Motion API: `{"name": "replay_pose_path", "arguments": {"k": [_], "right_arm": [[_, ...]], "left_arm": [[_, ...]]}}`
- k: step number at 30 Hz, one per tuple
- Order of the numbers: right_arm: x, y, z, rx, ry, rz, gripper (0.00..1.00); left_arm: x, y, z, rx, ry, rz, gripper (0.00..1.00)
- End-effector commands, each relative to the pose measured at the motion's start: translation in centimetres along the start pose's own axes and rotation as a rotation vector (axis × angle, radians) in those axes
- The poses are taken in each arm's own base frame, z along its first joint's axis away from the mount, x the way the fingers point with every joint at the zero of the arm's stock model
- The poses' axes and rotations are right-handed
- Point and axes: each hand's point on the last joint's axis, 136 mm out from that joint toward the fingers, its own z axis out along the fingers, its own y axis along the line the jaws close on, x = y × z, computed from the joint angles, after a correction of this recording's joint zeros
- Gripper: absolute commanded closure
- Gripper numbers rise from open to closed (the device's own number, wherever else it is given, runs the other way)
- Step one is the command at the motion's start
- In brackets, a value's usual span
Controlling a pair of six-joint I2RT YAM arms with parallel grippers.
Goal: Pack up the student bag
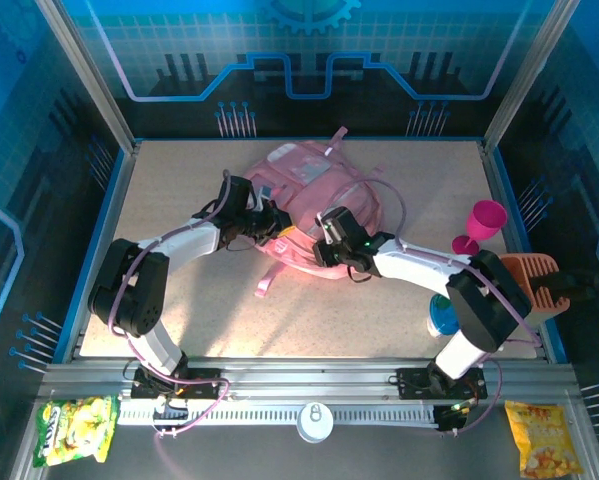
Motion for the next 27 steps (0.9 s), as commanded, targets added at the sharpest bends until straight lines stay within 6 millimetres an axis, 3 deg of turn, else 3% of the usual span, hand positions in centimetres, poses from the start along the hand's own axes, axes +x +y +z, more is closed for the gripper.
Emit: {"name": "replay_pose_path", "arguments": {"k": [1, 7, 11, 14, 18, 21, 27], "right_arm": [[-2.0, 0.8, 0.1, 0.000, -0.048, -0.024, 0.68], [-1.5, -0.5, -0.9, 0.061, -0.063, -0.054, 0.88], [-1.2, -1.3, -1.8, 0.085, -0.074, -0.084, 0.93], [-1.3, -0.4, -2.0, 0.051, -0.075, -0.120, 0.97], [-1.8, 1.3, -1.9, -0.013, -0.081, -0.154, 1.00], [-2.3, 3.0, -1.7, -0.065, -0.087, -0.179, 1.00], [-2.8, 5.0, -1.3, -0.130, -0.095, -0.187, 1.00]], "left_arm": [[-1.1, -2.6, -1.2, 0.052, -0.036, 0.063, 0.99], [-1.2, -2.5, -1.3, 0.040, -0.040, 0.071, 0.99], [-1.5, -2.3, -1.4, 0.034, -0.051, 0.066, 0.95], [-1.7, -2.4, -1.6, 0.029, -0.069, 0.062, 0.88], [-1.8, -2.1, -2.3, 0.025, -0.117, 0.028, 0.68], [-1.4, -1.8, -2.9, 0.053, -0.146, -0.012, 0.60], [0.0, -1.0, -2.0, 0.102, -0.169, -0.129, 0.55]]}}
